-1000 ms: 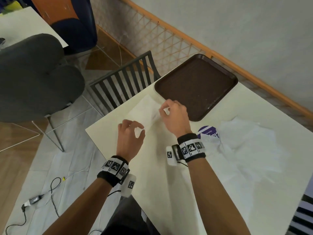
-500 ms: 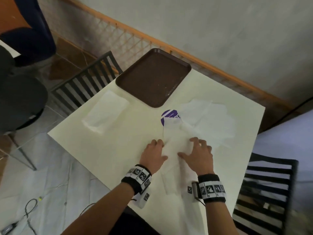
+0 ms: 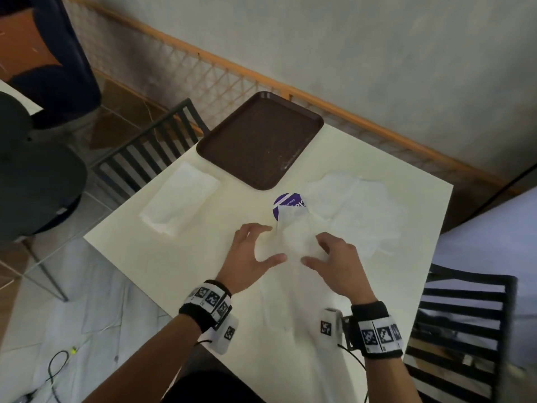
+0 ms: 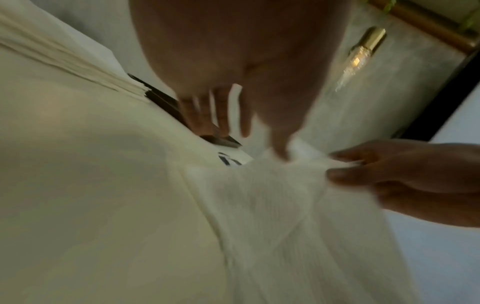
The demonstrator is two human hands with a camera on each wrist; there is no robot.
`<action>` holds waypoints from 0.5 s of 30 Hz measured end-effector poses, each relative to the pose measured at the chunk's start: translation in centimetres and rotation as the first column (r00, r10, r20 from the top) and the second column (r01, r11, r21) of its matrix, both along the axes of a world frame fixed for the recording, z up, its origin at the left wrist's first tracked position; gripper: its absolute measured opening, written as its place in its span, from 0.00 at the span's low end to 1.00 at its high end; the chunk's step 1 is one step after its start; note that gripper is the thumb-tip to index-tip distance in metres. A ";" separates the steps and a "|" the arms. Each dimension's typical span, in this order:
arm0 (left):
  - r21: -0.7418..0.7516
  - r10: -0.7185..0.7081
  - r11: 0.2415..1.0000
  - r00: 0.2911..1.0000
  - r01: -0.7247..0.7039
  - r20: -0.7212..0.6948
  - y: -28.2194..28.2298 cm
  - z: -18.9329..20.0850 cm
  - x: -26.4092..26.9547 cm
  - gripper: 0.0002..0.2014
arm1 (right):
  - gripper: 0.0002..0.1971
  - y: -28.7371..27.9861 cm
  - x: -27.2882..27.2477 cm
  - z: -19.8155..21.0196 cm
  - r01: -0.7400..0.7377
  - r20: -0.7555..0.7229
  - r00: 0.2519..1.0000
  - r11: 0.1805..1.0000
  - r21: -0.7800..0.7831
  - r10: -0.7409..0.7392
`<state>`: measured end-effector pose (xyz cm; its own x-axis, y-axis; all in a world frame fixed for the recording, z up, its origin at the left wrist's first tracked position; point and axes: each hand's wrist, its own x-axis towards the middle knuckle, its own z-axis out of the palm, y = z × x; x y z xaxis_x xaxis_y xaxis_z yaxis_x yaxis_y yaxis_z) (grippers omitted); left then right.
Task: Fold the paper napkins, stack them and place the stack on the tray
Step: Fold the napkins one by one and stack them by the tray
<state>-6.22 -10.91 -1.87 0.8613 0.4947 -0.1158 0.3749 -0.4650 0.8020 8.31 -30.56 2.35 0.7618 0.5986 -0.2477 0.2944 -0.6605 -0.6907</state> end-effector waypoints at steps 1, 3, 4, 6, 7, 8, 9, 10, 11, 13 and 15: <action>-0.151 -0.013 0.988 1.000 0.017 0.029 0.1 0.9 0.2 0.45 | 0.13 0.4 -0.1 1.7 -0.087 0.016 0.996 0.995 0.054 0.086; -0.363 -0.057 0.928 0.996 0.080 0.074 0.4 3.0 0.6 0.52 | 0.14 1.1 -0.3 5.2 -0.217 0.037 0.976 0.958 0.186 0.213; -0.436 -0.068 0.894 0.992 0.106 0.102 0.7 3.8 0.8 0.52 | 0.16 1.4 -0.3 6.9 -0.242 0.044 0.970 0.936 0.255 0.238; -0.551 -0.038 0.826 0.987 0.118 0.153 1.4 5.4 1.0 0.47 | 0.14 1.6 0.0 9.6 -0.209 0.001 0.974 0.896 0.390 0.227; -0.580 0.008 0.809 0.985 0.095 0.173 1.8 6.2 1.0 0.42 | 0.11 1.5 0.3 10.4 -0.163 -0.035 0.979 0.872 0.462 0.201; -0.600 0.063 0.797 0.979 0.067 0.193 2.1 6.8 0.9 0.35 | 0.08 1.4 0.5 11.2 -0.101 -0.076 0.983 0.846 0.524 0.164; -0.622 0.116 0.782 0.969 0.046 0.217 2.3 7.3 0.8 0.28 | 0.07 1.2 0.8 11.5 -0.038 -0.113 0.986 0.821 0.569 0.124; -0.652 0.167 0.758 0.956 0.031 0.240 2.5 7.5 0.7 0.22 | 0.07 1.0 1.0 11.5 0.023 -0.146 0.986 0.802 0.597 0.080; -0.684 0.213 0.729 0.943 0.019 0.254 2.6 7.8 0.7 0.19 | 0.09 0.9 1.3 11.0 0.070 -0.166 0.985 0.789 0.611 0.041; -0.733 0.268 0.680 0.926 0.013 0.266 2.9 8.1 0.7 0.17 | 0.11 0.9 1.6 9.2 0.145 -0.222 0.975 0.785 0.602 -0.010; -0.715 0.262 0.699 0.926 0.012 0.271 3.4 8.3 0.8 0.17 | 0.13 0.8 1.8 7.0 0.169 -0.265 0.964 0.802 0.573 -0.014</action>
